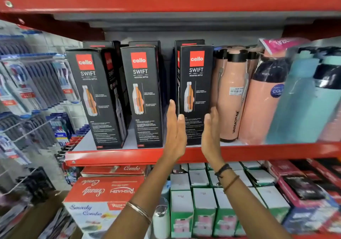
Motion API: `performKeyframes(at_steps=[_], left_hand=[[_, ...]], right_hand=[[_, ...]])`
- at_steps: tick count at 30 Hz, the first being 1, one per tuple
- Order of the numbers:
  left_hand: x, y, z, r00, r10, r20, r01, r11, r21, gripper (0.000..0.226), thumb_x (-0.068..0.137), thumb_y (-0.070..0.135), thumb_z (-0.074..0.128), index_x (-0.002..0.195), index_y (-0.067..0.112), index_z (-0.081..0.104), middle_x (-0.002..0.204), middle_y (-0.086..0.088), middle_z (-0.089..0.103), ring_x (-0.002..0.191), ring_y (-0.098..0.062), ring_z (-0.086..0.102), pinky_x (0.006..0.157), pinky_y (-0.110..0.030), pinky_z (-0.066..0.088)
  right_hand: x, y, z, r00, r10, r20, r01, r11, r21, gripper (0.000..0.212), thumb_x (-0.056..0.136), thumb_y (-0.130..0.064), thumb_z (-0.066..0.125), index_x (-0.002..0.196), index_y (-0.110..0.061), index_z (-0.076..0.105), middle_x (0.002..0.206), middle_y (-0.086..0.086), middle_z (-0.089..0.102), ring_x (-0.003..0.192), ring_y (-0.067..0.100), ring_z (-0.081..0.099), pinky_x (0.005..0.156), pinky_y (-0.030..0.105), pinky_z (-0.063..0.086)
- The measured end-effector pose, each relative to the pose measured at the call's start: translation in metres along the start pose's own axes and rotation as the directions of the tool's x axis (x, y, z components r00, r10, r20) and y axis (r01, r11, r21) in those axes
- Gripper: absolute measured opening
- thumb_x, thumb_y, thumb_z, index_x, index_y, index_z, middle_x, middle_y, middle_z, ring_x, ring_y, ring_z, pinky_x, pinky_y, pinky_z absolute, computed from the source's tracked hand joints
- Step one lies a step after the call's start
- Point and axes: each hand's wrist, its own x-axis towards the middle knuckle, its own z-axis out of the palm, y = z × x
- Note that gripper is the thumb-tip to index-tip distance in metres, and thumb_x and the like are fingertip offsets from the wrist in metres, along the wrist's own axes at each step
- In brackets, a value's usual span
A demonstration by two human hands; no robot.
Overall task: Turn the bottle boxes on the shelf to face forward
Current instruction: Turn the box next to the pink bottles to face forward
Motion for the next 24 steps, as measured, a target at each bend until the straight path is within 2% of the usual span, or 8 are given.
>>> performKeyframes(at_steps=[4,8,10,14,16,18,20,24], left_hand=[[0.003,-0.006,0.005,0.984,-0.173,0.034,0.174,0.984,-0.03,0.055,0.101,0.041,0.015,0.153,0.027,0.002,0.164,0.013,0.003,0.148,0.003,0.003,0.125,-0.035,0.006],[0.01,-0.006,0.007,0.972,-0.224,0.071,0.233,0.96,-0.158,0.063,0.097,0.052,0.011,0.154,0.024,0.012,0.163,0.001,0.02,0.151,-0.013,0.018,0.124,-0.044,0.017],[0.011,-0.001,0.007,0.969,-0.237,0.074,0.247,0.951,-0.184,0.071,0.091,0.06,0.009,0.153,0.027,0.016,0.161,0.003,0.026,0.149,-0.012,0.024,0.122,-0.045,0.021],[0.009,0.018,0.009,0.97,-0.227,0.09,0.243,0.936,-0.254,0.077,0.085,0.066,0.008,0.15,0.029,0.028,0.141,0.035,0.031,0.129,0.019,0.029,0.123,-0.042,0.02],[0.015,0.029,0.009,0.973,-0.224,0.053,0.23,0.952,-0.204,0.079,0.086,0.073,0.008,0.147,0.03,0.033,0.14,0.031,0.037,0.133,0.01,0.032,0.121,-0.039,0.022],[0.025,0.032,0.009,0.978,-0.204,-0.037,0.201,0.976,-0.08,0.075,0.086,0.069,0.011,0.149,0.031,0.026,0.153,0.016,0.028,0.145,-0.005,0.022,0.121,-0.036,0.013],[0.035,0.028,0.007,0.972,-0.231,-0.044,0.229,0.973,-0.041,0.066,0.095,0.058,0.012,0.153,0.028,0.011,0.162,0.008,0.013,0.15,-0.011,0.01,0.124,-0.039,0.006],[0.034,0.005,0.002,0.968,-0.243,0.061,0.25,0.957,-0.151,0.079,0.083,0.074,0.015,0.152,0.035,0.008,0.16,0.019,0.012,0.148,0.001,0.011,0.125,-0.04,0.012]], right_hand=[[0.004,0.011,0.002,0.994,0.109,0.023,-0.109,0.994,-0.001,0.077,0.088,-0.061,0.03,0.153,-0.022,0.013,0.162,-0.003,0.018,0.14,0.0,0.019,0.12,0.032,0.016],[0.01,0.016,0.0,0.993,0.093,0.074,-0.095,0.995,0.034,0.073,0.087,-0.056,0.038,0.151,-0.024,0.021,0.158,-0.002,0.03,0.144,0.012,0.028,0.119,0.045,0.024],[0.015,0.014,-0.002,0.994,0.043,0.099,-0.048,0.998,0.05,0.075,0.085,-0.052,0.049,0.15,-0.025,0.023,0.155,-0.002,0.034,0.142,0.012,0.033,0.117,0.045,0.029],[0.031,0.006,-0.008,0.993,-0.056,0.101,0.063,0.996,-0.062,0.104,0.068,-0.053,0.075,0.149,-0.021,0.019,0.152,0.001,0.036,0.14,0.015,0.035,0.116,0.042,0.033],[0.04,0.004,-0.013,0.991,-0.074,0.112,0.073,0.997,0.011,0.101,0.067,-0.041,0.081,0.148,-0.021,0.023,0.149,0.002,0.04,0.138,0.015,0.04,0.114,0.043,0.036],[0.045,0.003,-0.017,0.989,-0.061,0.137,0.047,0.994,0.104,0.097,0.07,-0.031,0.08,0.149,-0.022,0.023,0.151,-0.001,0.039,0.139,0.012,0.039,0.116,0.04,0.034],[0.048,0.005,-0.019,0.985,-0.038,0.17,0.008,0.985,0.17,0.095,0.073,-0.027,0.073,0.151,-0.023,0.019,0.156,-0.003,0.034,0.142,0.009,0.034,0.117,0.037,0.031],[0.048,0.014,-0.02,0.97,-0.026,0.242,-0.001,0.994,0.111,0.085,0.081,-0.03,0.06,0.153,-0.025,0.014,0.16,-0.011,0.024,0.144,0.0,0.026,0.118,0.025,0.025]])
